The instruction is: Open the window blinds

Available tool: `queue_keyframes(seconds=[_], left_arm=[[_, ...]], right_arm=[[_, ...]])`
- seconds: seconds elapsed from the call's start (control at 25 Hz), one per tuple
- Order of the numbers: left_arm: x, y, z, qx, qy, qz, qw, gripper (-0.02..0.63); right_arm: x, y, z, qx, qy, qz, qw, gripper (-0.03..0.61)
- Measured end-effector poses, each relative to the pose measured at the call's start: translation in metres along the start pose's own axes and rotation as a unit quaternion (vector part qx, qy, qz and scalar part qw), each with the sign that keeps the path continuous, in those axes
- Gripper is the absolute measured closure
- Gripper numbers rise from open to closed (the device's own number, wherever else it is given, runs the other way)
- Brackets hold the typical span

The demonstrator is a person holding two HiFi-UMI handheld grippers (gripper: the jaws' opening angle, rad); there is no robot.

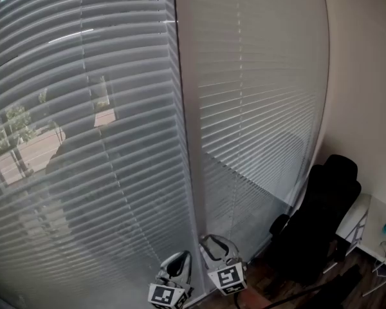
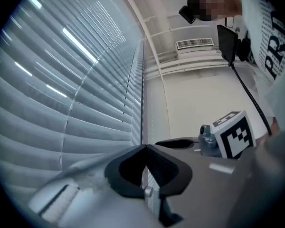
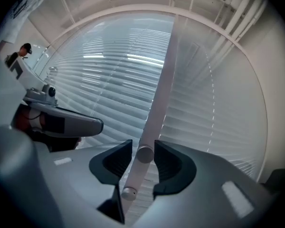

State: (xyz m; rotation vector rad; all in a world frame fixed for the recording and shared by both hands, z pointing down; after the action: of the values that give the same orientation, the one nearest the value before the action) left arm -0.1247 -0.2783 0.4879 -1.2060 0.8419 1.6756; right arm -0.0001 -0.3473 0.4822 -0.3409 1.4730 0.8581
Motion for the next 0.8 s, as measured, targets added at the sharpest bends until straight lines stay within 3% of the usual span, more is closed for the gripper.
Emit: queue_keyframes(seconds=[0.32, 0.44, 0.8], left_arm=[[-0.006, 0.005, -0.003, -0.001, 0.005, 0.002, 1.0, 0.621], [-0.006, 0.007, -0.003, -0.002, 0.005, 0.004, 1.0, 0.621], [-0.007, 0.009, -0.003, -0.007, 0.006, 0.006, 0.9999, 0.621]], right_arm=[[-0.013, -0.006, -0.013, 0.002, 0.016, -0.015, 1.0, 0.414], [-0.014, -0.006, -0.015, 0.004, 0.015, -0.013, 1.0, 0.447], [-0.019, -0.006, -0.018, 0.005, 0.006, -0.029, 1.0, 0.445]])
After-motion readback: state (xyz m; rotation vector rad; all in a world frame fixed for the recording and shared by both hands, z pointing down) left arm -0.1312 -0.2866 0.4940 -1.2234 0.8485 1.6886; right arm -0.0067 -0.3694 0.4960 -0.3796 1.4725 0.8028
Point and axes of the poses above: the fingertips, and each gripper's own axes: z backward along the fingers, y to its left, x out of its top, the point moved 8 cm from there along z, backward along the fingers, and after that the axes turned 7 degrees about -y, right-handed, at the moved point
